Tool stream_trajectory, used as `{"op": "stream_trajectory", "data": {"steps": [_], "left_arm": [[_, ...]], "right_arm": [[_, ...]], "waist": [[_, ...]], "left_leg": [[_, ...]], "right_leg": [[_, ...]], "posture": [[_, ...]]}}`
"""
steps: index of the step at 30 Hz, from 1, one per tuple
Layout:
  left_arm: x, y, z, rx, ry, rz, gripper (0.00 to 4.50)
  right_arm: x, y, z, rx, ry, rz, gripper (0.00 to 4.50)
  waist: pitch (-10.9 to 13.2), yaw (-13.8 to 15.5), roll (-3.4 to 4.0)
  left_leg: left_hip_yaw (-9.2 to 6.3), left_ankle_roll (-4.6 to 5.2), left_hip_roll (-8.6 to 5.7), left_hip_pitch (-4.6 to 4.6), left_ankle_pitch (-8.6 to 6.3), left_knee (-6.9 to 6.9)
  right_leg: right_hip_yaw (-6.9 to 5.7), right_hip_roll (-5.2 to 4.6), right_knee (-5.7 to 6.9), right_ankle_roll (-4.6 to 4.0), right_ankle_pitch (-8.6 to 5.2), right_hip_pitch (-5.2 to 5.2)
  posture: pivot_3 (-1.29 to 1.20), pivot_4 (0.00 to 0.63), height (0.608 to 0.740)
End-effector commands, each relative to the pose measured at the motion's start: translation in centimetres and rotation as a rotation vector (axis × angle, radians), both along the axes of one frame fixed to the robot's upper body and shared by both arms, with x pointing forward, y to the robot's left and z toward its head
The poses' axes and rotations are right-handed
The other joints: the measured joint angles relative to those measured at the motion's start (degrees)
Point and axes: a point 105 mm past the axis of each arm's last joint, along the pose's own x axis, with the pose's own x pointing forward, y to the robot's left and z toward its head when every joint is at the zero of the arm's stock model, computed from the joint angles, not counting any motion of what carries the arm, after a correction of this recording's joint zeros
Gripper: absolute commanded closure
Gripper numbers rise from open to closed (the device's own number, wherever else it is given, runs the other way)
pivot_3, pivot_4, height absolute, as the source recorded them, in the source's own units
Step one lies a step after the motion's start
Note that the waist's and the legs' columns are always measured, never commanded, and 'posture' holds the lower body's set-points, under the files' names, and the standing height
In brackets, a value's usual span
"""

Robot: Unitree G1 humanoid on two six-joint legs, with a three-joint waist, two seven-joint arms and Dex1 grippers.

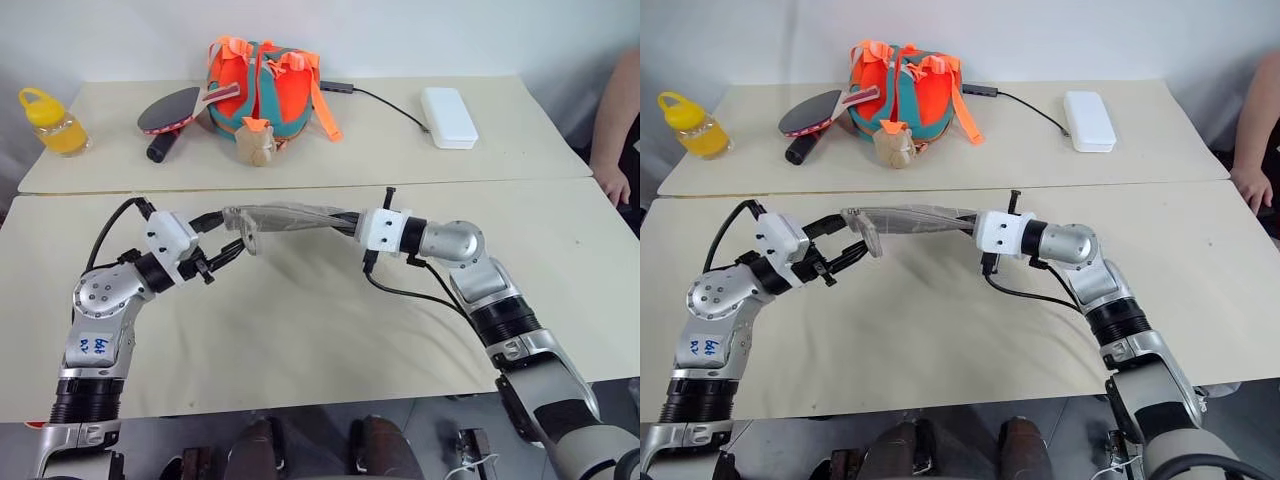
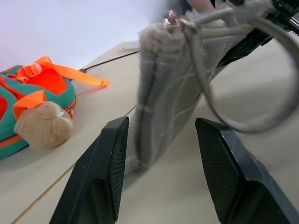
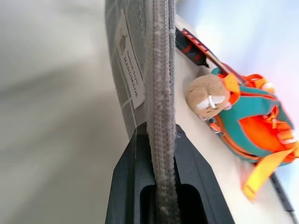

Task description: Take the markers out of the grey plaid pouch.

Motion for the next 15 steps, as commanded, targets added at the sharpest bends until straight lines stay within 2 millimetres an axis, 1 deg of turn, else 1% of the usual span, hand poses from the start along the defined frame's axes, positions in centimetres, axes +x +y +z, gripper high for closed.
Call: {"op": "stream_trajectory", "data": {"steps": [1, 3, 5, 8, 12, 14, 15], "left_arm": [[-0.8, -0.8, 1.2, -0.006, -0.071, -0.036, 2.07], [-0.8, -1.1, 1.6, -0.020, -0.084, -0.043, 2.07], [-0.9, -1.2, 1.6, -0.028, -0.083, -0.051, 2.07], [-1.2, -1.4, 0.9, 0.011, -0.066, -0.078, 2.66], [-1.4, -1.4, 0.6, 0.030, -0.064, -0.091, 3.98], [-1.5, -1.5, 0.5, 0.034, -0.063, -0.099, 4.49], [-1.5, -1.6, 0.4, 0.033, -0.064, -0.100, 4.49]], "right_arm": [[-0.5, 0.0, 2.5, 0.024, -0.065, 0.034, 4.50], [-0.8, 0.0, 1.7, -0.021, -0.060, 0.050, 4.50], [-0.9, -0.1, 1.2, -0.039, -0.058, 0.054, 4.50], [-0.8, -0.1, 1.4, -0.024, -0.062, 0.046, 4.50], [-0.6, -0.5, 1.2, -0.039, -0.072, 0.033, 4.50], [-0.5, -0.7, 1.1, -0.047, -0.088, 0.023, 4.50], [-0.3, -0.8, 1.2, -0.050, -0.093, 0.015, 4.50]], "waist": [[0.0, 0.0, 0.00], [0.0, 0.1, 0.00], [0.0, 0.2, 0.00], [0.0, 0.1, 0.00], [0.0, 0.1, 0.00], [0.0, 0.2, 0.00], [0.0, 0.2, 0.00]], "left_leg": [[0.00, 0.00, 0.00, 0.00, 0.00, 0.00], [0.00, 0.00, 0.00, 0.00, 0.00, 0.01], [0.00, 0.00, -0.01, 0.00, 0.00, 0.01], [0.00, 0.00, -0.01, 0.00, 0.00, 0.00], [0.00, 0.00, 0.00, 0.00, 0.00, 0.01], [0.00, 0.00, 0.00, 0.00, 0.00, 0.01], [0.00, 0.00, -0.01, 0.00, 0.00, 0.01]], "right_leg": [[0.00, 0.00, 0.00, 0.00, 0.00, 0.00], [0.00, 0.00, 0.00, 0.00, 0.00, 0.00], [0.00, -0.01, -0.01, 0.00, 0.00, 0.00], [-0.01, -0.01, -0.01, 0.00, 0.00, 0.00], [-0.01, 0.00, -0.01, 0.00, 0.00, 0.00], [0.00, -0.01, -0.02, 0.00, 0.00, 0.00], [-0.01, -0.01, -0.03, 0.00, 0.00, 0.00]], "posture": [[0.00, 0.150, 0.740], [0.00, 0.150, 0.740], [0.00, 0.150, 0.740], [0.00, 0.150, 0.740], [0.00, 0.150, 0.740], [0.00, 0.150, 0.740], [0.00, 0.150, 0.740]]}}
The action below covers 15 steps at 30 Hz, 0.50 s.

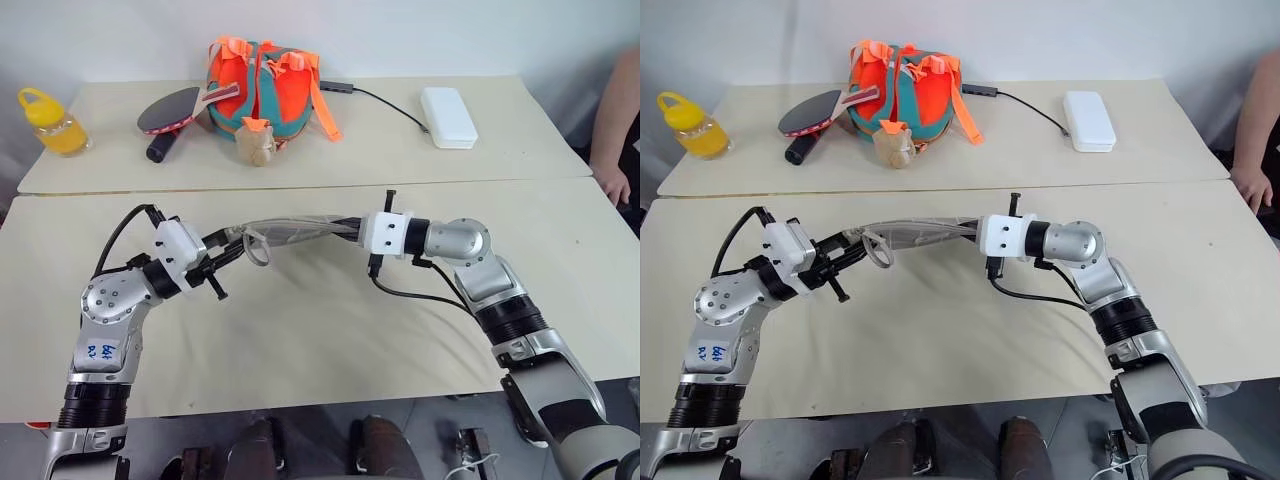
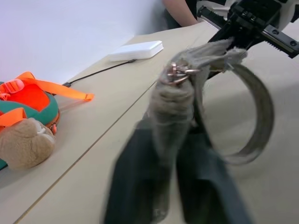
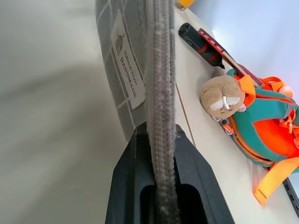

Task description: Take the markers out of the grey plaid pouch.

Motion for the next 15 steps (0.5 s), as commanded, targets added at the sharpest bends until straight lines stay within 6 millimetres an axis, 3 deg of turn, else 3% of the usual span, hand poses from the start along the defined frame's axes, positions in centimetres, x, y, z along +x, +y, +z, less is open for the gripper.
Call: {"op": "stream_trajectory", "data": {"steps": [1, 8, 15], "left_arm": [[-0.6, -0.4, 0.6, 0.025, -0.052, -0.020, 4.49], [-0.7, -0.3, 0.8, -0.019, -0.031, -0.021, 4.49], [-0.8, 0.7, 0.0, 0.037, -0.046, 0.047, 2.45]], "right_arm": [[0.2, -0.6, 1.2, 0.004, -0.076, -0.019, 4.50], [0.7, -1.0, 1.2, 0.000, -0.098, -0.041, 4.50], [0.8, -1.3, 1.4, -0.003, -0.111, -0.041, 4.50]], "waist": [[0.0, 0.0, 0.00], [0.0, -0.1, 0.00], [0.0, -0.1, 0.00]], "left_leg": [[0.00, 0.00, 0.00, 0.00, 0.00, 0.00], [0.00, 0.00, 0.00, 0.00, 0.00, 0.00], [-0.01, 0.00, 0.00, 0.00, 0.00, 0.01]], "right_leg": [[0.00, 0.00, 0.00, 0.00, 0.00, 0.00], [0.00, 0.00, -0.01, 0.00, 0.00, 0.00], [0.01, 0.00, -0.02, 0.00, 0.00, 0.00]], "posture": [[0.00, 0.150, 0.740], [0.00, 0.150, 0.740], [0.00, 0.150, 0.740]]}}
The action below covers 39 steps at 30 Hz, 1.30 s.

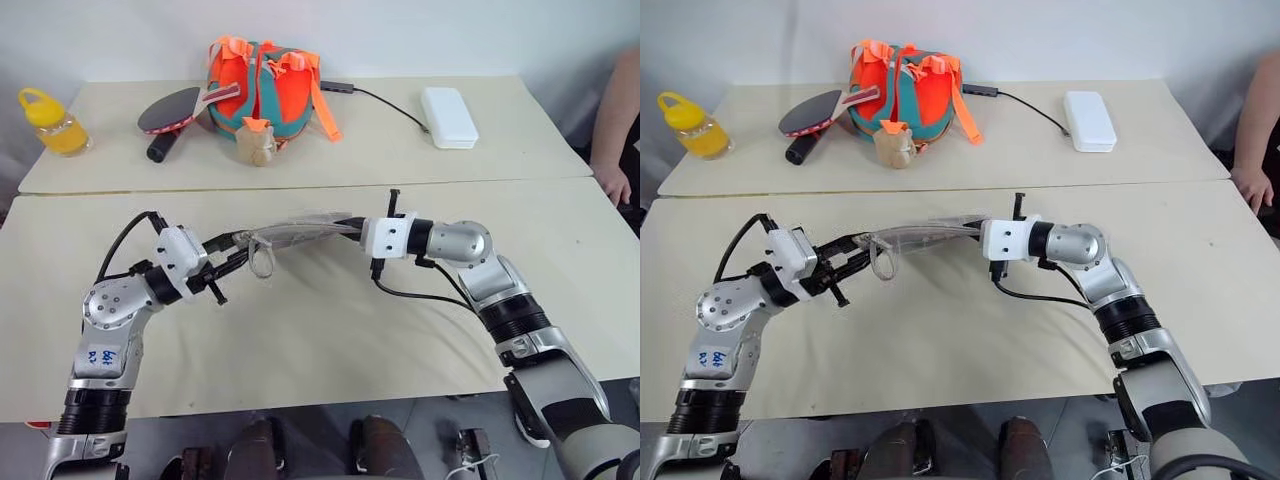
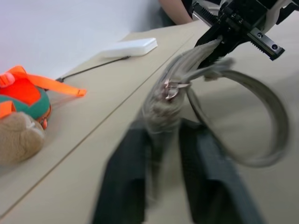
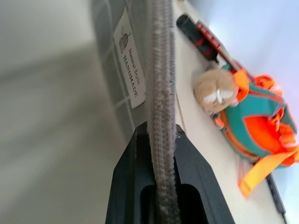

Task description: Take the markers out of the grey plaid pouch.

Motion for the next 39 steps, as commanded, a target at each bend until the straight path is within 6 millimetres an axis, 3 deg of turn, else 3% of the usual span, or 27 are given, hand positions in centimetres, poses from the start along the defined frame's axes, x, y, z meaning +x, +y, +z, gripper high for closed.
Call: {"op": "stream_trajectory", "data": {"steps": [1, 5, 16, 19, 23, 31, 34, 38, 39], "left_arm": [[-0.3, 0.9, 0.9, 0.036, -0.070, 0.046, 2.45], [-0.3, 1.3, 0.5, 0.043, -0.072, 0.064, 2.45], [-0.2, 0.1, 0.3, 0.010, -0.064, 0.034, 2.45], [-0.3, 0.0, 0.0, 0.015, -0.050, 0.023, 3.04], [-0.4, 0.1, -0.1, 0.014, -0.043, 0.022, 4.38], [0.0, 0.1, 0.1, 0.034, -0.082, 0.040, 4.46], [0.0, -0.7, -0.1, 0.049, -0.091, 0.032, 4.50], [0.1, -2.7, -1.1, 0.048, -0.101, 0.055, 4.50], [0.1, -3.3, -1.5, 0.046, -0.099, 0.052, 4.50]], "right_arm": [[0.0, -0.5, 2.1, 0.033, -0.073, 0.002, 4.50], [-0.3, -0.8, 2.0, 0.036, -0.057, 0.007, 4.50], [-0.7, -0.4, 1.7, 0.035, -0.047, 0.021, 4.50], [-0.8, -0.4, 1.6, 0.033, -0.044, 0.022, 4.50], [-0.7, -0.6, 1.5, 0.030, -0.045, 0.016, 4.50], [-0.6, -0.7, 1.3, 0.056, -0.009, 0.010, 4.50], [0.0, -1.0, 2.9, 0.106, -0.061, -0.016, 3.73], [-0.1, -2.8, 3.9, 0.166, 0.016, -0.039, 2.38], [-0.7, -3.4, 4.2, 0.239, 0.112, -0.024, 2.38]], "waist": [[0.0, 0.0, 0.00], [0.0, 0.0, 0.00], [0.0, -0.1, 0.00], [0.0, 0.0, 0.00], [0.0, 0.0, 0.00], [0.0, 0.0, 0.00], [0.0, 0.0, 0.00], [0.0, 0.2, 0.00], [0.0, 0.2, 0.00]], "left_leg": [[0.00, 0.00, 0.00, 0.00, 0.00, 0.00], [0.00, 0.00, 0.00, 0.01, 0.00, -0.02], [0.00, 0.00, 0.00, 0.01, 0.00, 0.00], [0.00, 0.00, 0.00, 0.00, 0.00, 0.00], [0.00, 0.00, 0.00, 0.00, 0.00, 0.00], [0.00, 0.00, 0.00, 0.00, 0.00, 0.00], [0.00, 0.00, 0.00, 0.01, 0.00, 0.00], [0.00, 0.01, -0.01, 0.00, 0.00, 0.01], [-0.01, 0.01, -0.01, 0.00, -0.01, 0.01]], "right_leg": [[0.00, 0.00, 0.00, 0.00, 0.00, 0.00], [0.00, 0.00, -0.01, 0.00, 0.00, 0.00], [0.00, 0.00, -0.02, 0.00, 0.00, 0.00], [-0.01, 0.00, -0.03, 0.00, 0.00, 0.00], [0.00, 0.00, -0.03, 0.00, 0.00, 0.00], [0.00, 0.00, -0.03, 0.00, 0.00, 0.00], [-0.01, 0.00, -0.04, 0.00, 0.00, 0.00], [0.00, -0.01, -0.02, 0.00, 0.00, 0.02], [-0.01, -0.01, -0.02, 0.00, 0.00, 0.04]], "posture": [[0.00, 0.150, 0.740], [0.00, 0.150, 0.740], [0.00, 0.150, 0.740], [0.00, 0.150, 0.740], [0.00, 0.150, 0.740], [0.00, 0.150, 0.740], [0.00, 0.150, 0.740], [0.00, 0.150, 0.740], [0.00, 0.150, 0.740]]}}
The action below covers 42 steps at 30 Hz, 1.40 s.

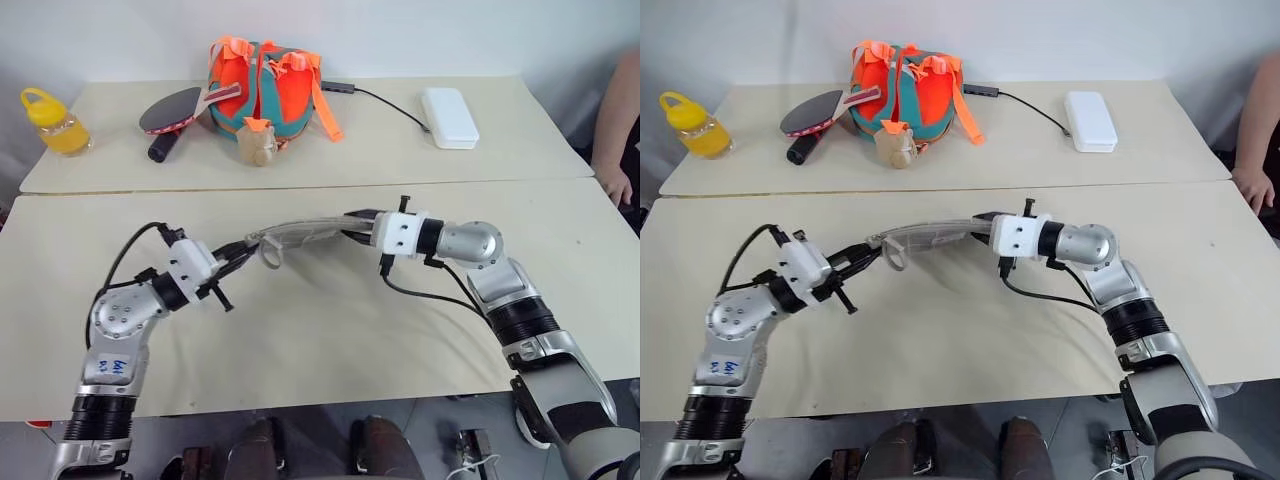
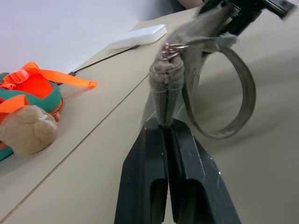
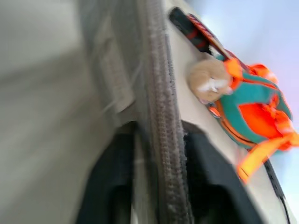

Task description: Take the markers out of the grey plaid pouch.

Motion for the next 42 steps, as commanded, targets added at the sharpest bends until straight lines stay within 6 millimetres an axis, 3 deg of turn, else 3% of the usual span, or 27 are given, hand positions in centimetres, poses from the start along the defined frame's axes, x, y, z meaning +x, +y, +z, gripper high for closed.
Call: {"op": "stream_trajectory", "data": {"steps": [1, 8, 11, 12, 15, 17, 24, 27, 30, 32, 36, 42], "left_arm": [[-0.5, -2.1, 0.2, 0.017, -0.061, -0.007, 4.50], [-0.6, -4.8, -0.3, 0.002, -0.068, -0.021, 4.50], [-0.5, -5.1, -0.3, 0.005, -0.071, -0.021, 4.50], [-0.4, -5.2, -0.4, 0.007, -0.068, -0.024, 4.50], [-0.4, -5.2, -0.6, 0.032, -0.070, -0.038, 4.50], [-0.4, -5.2, -0.6, 0.048, -0.073, -0.046, 4.50], [-0.4, -5.2, -0.6, 0.063, -0.074, -0.057, 4.50], [-0.2, -5.2, -0.5, 0.067, -0.078, -0.050, 4.50], [-0.2, -5.1, -0.4, 0.063, -0.078, -0.043, 4.50], [-0.3, -5.0, -0.5, 0.064, -0.078, -0.041, 4.50], [-0.5, -4.3, -0.3, 0.076, -0.083, -0.035, 4.50], [-0.8, -1.1, 0.6, 0.138, -0.105, -0.037, 4.50]], "right_arm": [[-1.8, -1.7, 2.9, 0.192, 0.146, 0.058, 2.38], [-7.5, -1.8, 4.0, 0.431, 0.610, 0.217, 2.38], [-10.6, 0.0, 0.7, 0.372, 0.796, 0.239, 2.38], [-10.7, 0.8, -0.6, 0.395, 0.825, 0.205, 2.38], [-8.4, 1.8, -3.5, 0.453, 0.763, -0.032, 2.38], [-7.1, 2.0, -3.9, 0.524, 0.738, -0.131, 2.38], [-7.6, 4.7, -3.4, 0.623, 0.818, -0.051, 2.38], [-8.0, 5.5, -3.5, 0.606, 0.834, -0.016, 2.97], [-8.1, 5.7, -3.4, 0.602, 0.838, 0.000, 3.96], [-7.8, 5.4, -3.4, 0.596, 0.822, -0.009, 4.46], [-6.7, 3.6, -3.7, 0.539, 0.767, -0.061, 4.46], [-4.8, -1.7, -3.2, 0.402, 0.668, -0.145, 4.46]], "waist": [[0.0, 0.2, 0.00], [0.0, 1.5, 0.00], [0.0, 1.6, -0.01], [0.0, 1.6, -0.01], [0.0, 1.3, -0.06], [0.0, 1.3, -0.06], [-0.1, 1.6, -0.08], [-0.1, 1.6, -0.08], [-0.1, 1.5, -0.08], [-0.1, 1.5, -0.08], [-0.1, 1.5, -0.08], [-0.1, 1.5, -0.08]], "left_leg": [[0.00, 0.00, 0.00, 0.00, 0.00, 0.00], [-0.08, 0.05, 0.00, -0.01, -0.03, 0.01], [-0.14, 0.06, 0.02, 0.00, -0.04, 0.01], [-0.17, 0.07, 0.02, 0.00, -0.04, 0.01], [-0.14, 0.07, 0.01, 0.00, -0.04, 0.01], [-0.06, 0.05, 0.01, 0.00, -0.02, 0.05], [-0.08, 0.07, -0.02, -0.02, -0.02, -0.02], [-0.08, 0.07, -0.02, -0.02, -0.02, -0.03], [-0.08, 0.07, -0.01, -0.02, -0.02, -0.04], [-0.08, 0.07, -0.01, -0.02, -0.02, -0.04], [-0.08, 0.07, -0.01, -0.02, -0.02, -0.03], [-0.04, 0.07, -0.01, -0.03, -0.02, -0.05]], "right_leg": [[0.00, 0.00, 0.00, 0.00, 0.00, 0.00], [-0.01, 0.00, -0.33, 0.00, 0.00, 0.04], [-0.05, 0.00, -0.38, -0.01, 0.00, 0.10], [-0.07, 0.00, -0.42, -0.01, 0.00, 0.13], [-0.08, 0.00, -0.44, -0.01, 0.01, 0.13], [-0.03, 0.00, -0.35, -0.01, 0.01, 0.05], [-0.06, -0.01, -0.41, -0.01, 0.01, 0.07], [-0.06, 0.00, -0.43, -0.01, 0.01, 0.07], [-0.06, 0.01, -0.42, -0.01, 0.01, 0.05], [-0.06, 0.01, -0.41, -0.01, 0.01, 0.05], [-0.06, 0.01, -0.42, -0.01, 0.01, 0.05], [-0.05, 0.01, -0.44, -0.01, 0.01, 0.02]], "posture": [[0.00, 0.150, 0.740], [0.00, 0.150, 0.740], [0.00, 0.150, 0.740], [0.00, 0.150, 0.740], [0.00, 0.150, 0.740], [0.00, 0.150, 0.740], [0.00, 0.150, 0.740], [0.00, 0.150, 0.740], [0.00, 0.150, 0.740], [0.00, 0.150, 0.740], [0.00, 0.150, 0.740], [0.00, 0.150, 0.740]]}}
